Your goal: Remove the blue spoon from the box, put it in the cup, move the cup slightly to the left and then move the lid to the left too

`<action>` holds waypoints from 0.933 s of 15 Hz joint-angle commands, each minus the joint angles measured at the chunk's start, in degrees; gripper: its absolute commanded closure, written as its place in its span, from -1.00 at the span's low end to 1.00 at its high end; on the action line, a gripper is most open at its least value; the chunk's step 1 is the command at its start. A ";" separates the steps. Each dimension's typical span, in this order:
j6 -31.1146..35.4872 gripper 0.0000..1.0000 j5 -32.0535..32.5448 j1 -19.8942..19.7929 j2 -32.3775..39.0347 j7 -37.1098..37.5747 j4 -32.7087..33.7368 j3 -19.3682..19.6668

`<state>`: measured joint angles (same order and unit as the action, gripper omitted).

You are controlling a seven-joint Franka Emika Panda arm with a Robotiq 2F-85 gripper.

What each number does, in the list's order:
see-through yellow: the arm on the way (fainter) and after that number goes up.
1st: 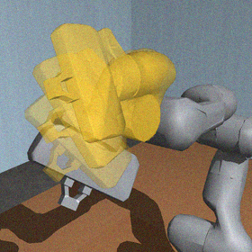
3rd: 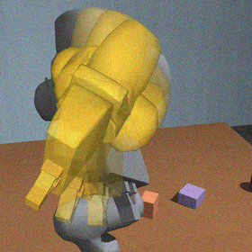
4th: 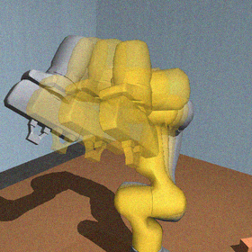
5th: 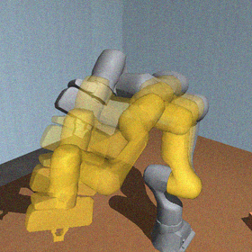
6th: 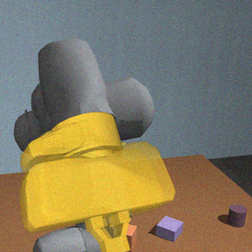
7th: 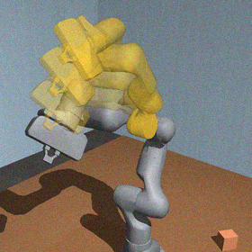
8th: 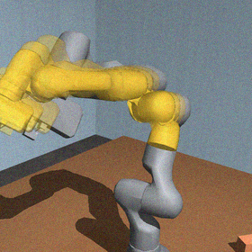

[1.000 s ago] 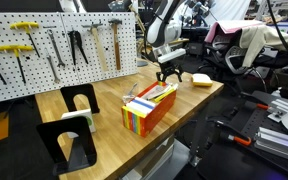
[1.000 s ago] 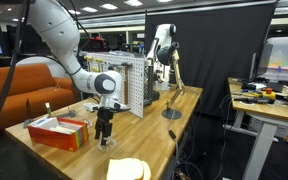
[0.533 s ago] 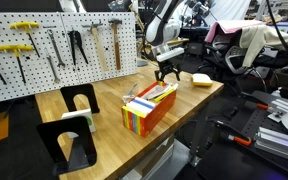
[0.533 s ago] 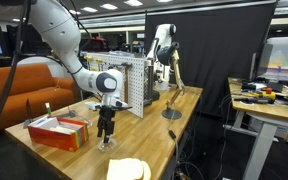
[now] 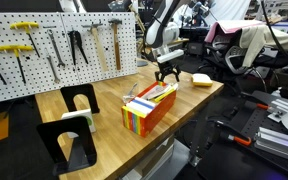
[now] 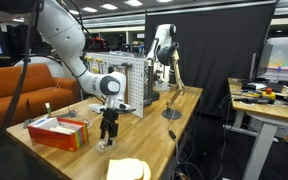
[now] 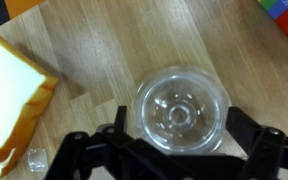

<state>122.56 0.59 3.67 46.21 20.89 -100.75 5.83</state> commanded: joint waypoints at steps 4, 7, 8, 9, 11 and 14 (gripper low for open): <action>-0.61 -0.99 -1.36 -1.80 2.01 -2.33 3.06 -0.74; -0.30 -1.00 -1.24 -1.85 1.84 -2.62 2.49 -0.76; -0.12 -1.00 -1.05 -1.71 1.63 -2.70 2.22 -0.72; 0.13 -1.00 -0.83 -1.50 1.33 -2.76 1.87 -0.69; 0.48 -1.00 -0.60 -1.26 0.79 -3.11 1.29 -0.80; 0.72 -1.00 -0.31 -0.85 0.05 -3.57 1.04 -1.02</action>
<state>122.55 0.51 2.96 47.43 18.80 -98.92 5.27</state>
